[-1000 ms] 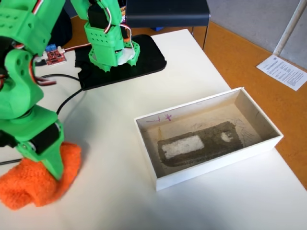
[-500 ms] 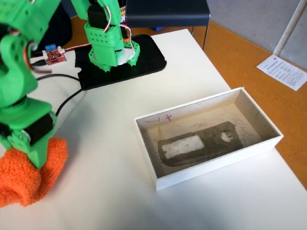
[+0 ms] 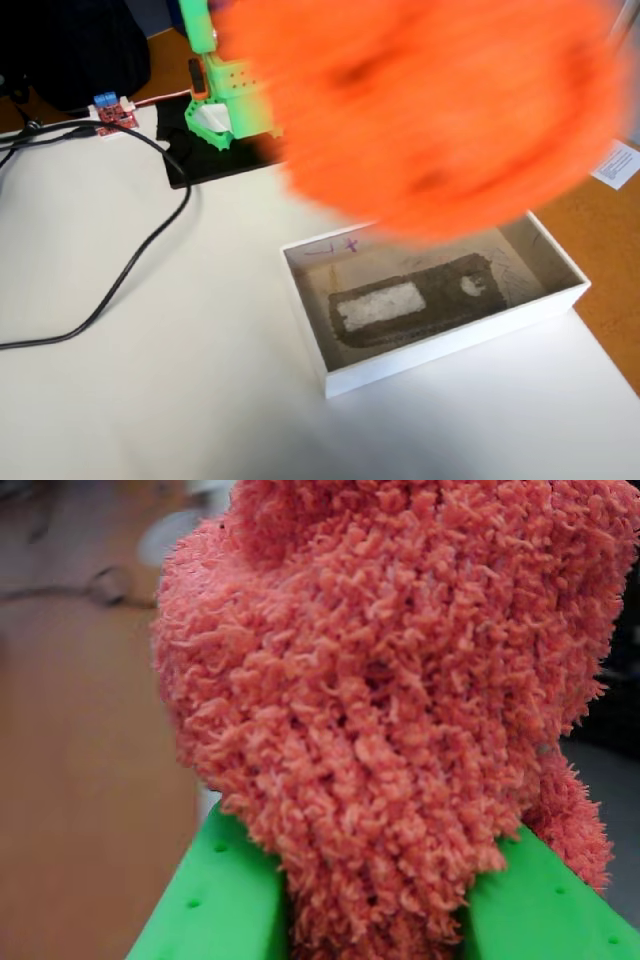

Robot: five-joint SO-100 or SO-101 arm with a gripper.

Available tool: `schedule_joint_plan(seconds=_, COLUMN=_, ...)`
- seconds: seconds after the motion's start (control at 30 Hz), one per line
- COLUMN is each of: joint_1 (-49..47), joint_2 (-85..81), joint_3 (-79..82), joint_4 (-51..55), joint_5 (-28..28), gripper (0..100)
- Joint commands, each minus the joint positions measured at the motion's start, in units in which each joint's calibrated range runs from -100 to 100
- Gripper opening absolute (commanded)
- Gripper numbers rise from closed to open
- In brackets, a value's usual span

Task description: Remove orange objects from table

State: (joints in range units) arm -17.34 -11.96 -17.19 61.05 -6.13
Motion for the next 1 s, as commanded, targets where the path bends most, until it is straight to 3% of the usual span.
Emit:
schedule_joint_plan(seconds=0.0, joint_1=-10.64, joint_2=-9.90, joint_3=16.61, joint_4=-5.32, joint_5=1.66, gripper=1)
schedule_joint_plan(seconds=0.1, joint_1=-11.75, joint_2=-14.93, joint_3=29.79, joint_4=-5.72, joint_5=2.39, gripper=1)
schedule_joint_plan(seconds=0.2, joint_1=-7.17, joint_2=-22.82, joint_3=50.04, joint_4=-8.24, joint_5=2.93, gripper=1)
schedule_joint_plan(seconds=0.4, joint_1=3.41, joint_2=-28.61, joint_3=68.64, joint_4=-9.45, joint_5=6.94, gripper=0)
schedule_joint_plan(seconds=0.63, joint_1=0.23, joint_2=-27.27, joint_3=60.70, joint_4=-14.07, joint_5=4.93, gripper=0)
schedule_joint_plan(seconds=0.97, joint_1=-5.76, joint_2=-13.00, joint_3=42.58, joint_4=-19.67, joint_5=5.96, gripper=0)
